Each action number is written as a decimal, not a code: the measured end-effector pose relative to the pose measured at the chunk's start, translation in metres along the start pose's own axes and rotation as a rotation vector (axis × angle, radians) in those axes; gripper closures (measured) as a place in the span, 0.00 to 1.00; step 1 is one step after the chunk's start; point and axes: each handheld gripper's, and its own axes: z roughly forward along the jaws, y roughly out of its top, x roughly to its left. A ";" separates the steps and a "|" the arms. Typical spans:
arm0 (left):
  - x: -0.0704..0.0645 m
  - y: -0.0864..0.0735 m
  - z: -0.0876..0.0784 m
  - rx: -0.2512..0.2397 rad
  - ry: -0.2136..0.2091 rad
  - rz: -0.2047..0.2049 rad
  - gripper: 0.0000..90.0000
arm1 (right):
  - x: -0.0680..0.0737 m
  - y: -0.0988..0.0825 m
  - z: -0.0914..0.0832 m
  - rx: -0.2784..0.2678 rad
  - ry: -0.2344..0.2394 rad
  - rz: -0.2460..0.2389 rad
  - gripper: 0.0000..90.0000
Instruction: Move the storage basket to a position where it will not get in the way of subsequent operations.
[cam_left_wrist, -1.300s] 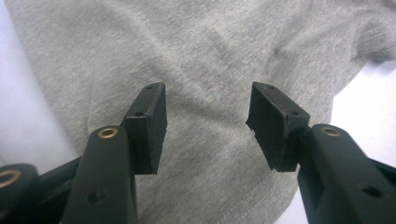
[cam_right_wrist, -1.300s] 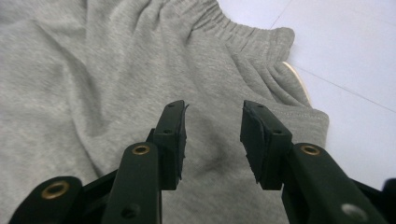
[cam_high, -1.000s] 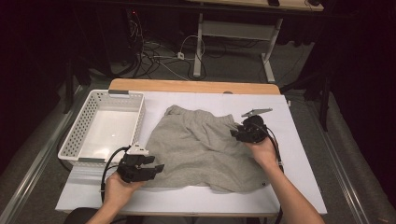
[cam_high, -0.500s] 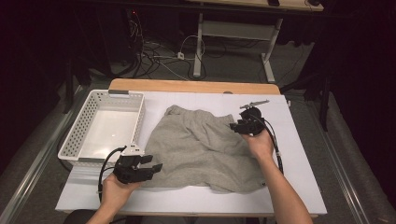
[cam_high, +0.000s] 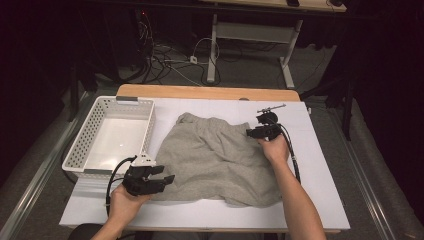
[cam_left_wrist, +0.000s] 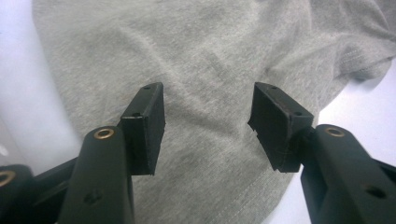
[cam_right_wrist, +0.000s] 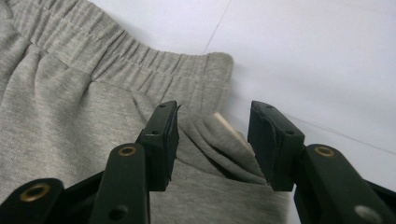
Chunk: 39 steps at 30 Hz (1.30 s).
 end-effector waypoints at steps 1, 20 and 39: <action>0.000 0.000 0.000 0.003 -0.001 0.000 0.49 | 0.001 0.000 0.002 0.008 0.000 -0.003 0.60; 0.003 -0.002 0.003 0.016 -0.012 -0.014 0.49 | -0.001 0.035 -0.006 0.015 -0.091 -0.065 0.91; 0.003 -0.002 0.004 0.021 -0.022 -0.014 0.49 | -0.012 0.035 0.009 0.000 -0.116 0.017 0.73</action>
